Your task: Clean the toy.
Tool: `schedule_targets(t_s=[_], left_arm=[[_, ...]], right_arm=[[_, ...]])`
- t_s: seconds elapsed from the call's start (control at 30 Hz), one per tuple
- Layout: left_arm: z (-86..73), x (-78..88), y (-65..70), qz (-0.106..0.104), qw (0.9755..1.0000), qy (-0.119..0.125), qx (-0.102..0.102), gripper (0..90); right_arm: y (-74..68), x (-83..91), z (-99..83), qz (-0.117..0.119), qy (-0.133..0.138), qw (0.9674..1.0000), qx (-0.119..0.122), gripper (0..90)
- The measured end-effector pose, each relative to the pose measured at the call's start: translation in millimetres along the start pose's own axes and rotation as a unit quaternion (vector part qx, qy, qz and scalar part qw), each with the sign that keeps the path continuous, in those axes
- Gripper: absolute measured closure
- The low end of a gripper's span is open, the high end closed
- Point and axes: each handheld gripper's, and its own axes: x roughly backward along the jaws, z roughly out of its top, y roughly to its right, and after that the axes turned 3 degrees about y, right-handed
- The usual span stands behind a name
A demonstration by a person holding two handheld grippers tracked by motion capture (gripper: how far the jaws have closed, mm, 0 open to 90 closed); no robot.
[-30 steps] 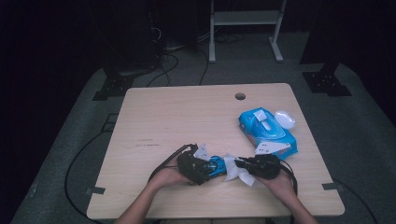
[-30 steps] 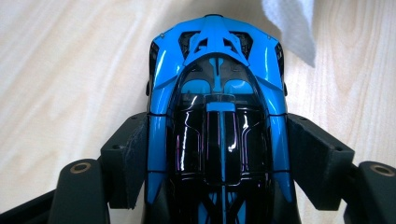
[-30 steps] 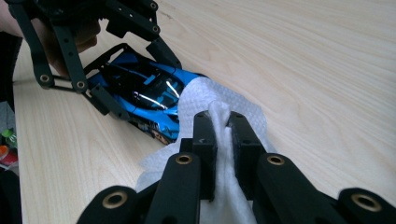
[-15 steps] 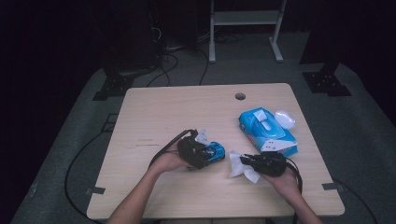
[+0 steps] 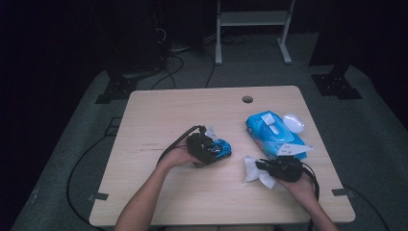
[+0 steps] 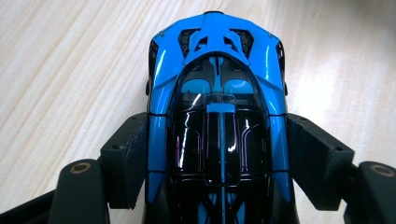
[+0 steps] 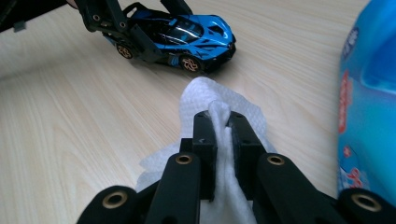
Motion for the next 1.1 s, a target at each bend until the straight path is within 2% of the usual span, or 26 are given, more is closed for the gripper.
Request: schedule_targets(t_s=[0.23, 0.43, 0.57, 0.67, 0.77, 0.83, 1.1], left_arm=[[-3.1, -11.4, -0.8, -0.004, 0.9998, -0.019, -0.003, 27.9], [-4.8, -13.0, -2.6, -0.011, 0.9998, -0.012, 0.006, 27.3], [-6.2, -8.9, -2.9, -0.003, 1.0, 0.002, 0.008, 21.4], [-5.8, -2.9, -2.4, -0.005, 0.9998, 0.016, 0.014, 18.4], [-5.6, 3.4, -2.2, -0.004, 0.9997, 0.023, 0.008, 17.8], [-6.5, 6.9, -1.5, -0.002, 0.9995, 0.03, 0.013, 17.0], [-13.9, 22.2, 1.6, 0.004, 0.998, 0.059, 0.021, 16.4]], right_arm=[[5.4, -0.8, -9.5, -0.008, -0.027, 0.9996, 0.002, 82.4], [4.8, -4.0, -15.5, -0.011, -0.042, 0.999, 0.012, 79.1], [3.1, -2.4, -12.8, -0.011, -0.031, 0.9993, 0.019, 71.0], [3.7, 0.3, -12.2, -0.009, -0.02, 0.9996, 0.02, 61.3], [5.2, 3.8, -13.1, -0.01, -0.012, 0.9997, 0.019, 55.0], [5.7, 6.0, -13.8, -0.012, -0.007, 0.9997, 0.02, 52.1], [8.1, 18.4, -12.5, -0.017, 0.024, 0.9994, 0.017, 50.4]])
